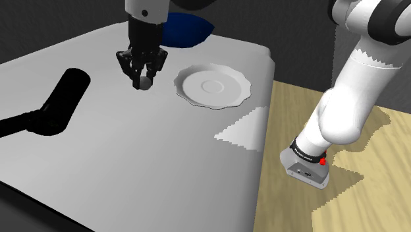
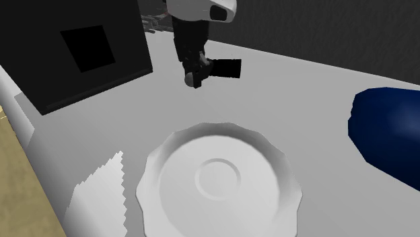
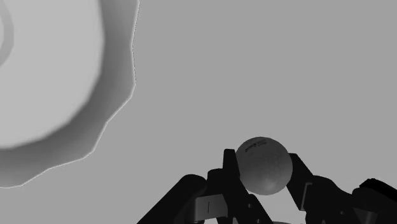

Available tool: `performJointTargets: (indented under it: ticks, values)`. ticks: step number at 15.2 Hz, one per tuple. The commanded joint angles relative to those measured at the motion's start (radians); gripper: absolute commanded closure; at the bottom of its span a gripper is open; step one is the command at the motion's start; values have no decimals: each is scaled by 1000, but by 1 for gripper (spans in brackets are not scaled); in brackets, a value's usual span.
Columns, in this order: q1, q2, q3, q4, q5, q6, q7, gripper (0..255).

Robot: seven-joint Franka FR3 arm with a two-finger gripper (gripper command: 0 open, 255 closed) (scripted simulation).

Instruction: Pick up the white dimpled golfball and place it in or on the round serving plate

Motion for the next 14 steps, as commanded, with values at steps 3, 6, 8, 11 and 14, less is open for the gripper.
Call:
performJointTargets:
  ticks: [3, 6, 8, 11, 14]
  values:
    - [-16, -40, -7, -4, 24, -34, -22, 255]
    - [-59, -156, -37, -127, 95, -26, -107, 255]
    - [-79, -227, -64, -198, 136, -28, -163, 255]
    - [-99, -326, -112, -295, 182, -38, -244, 255]
    - [-113, -414, -165, -378, 213, -56, -320, 255]
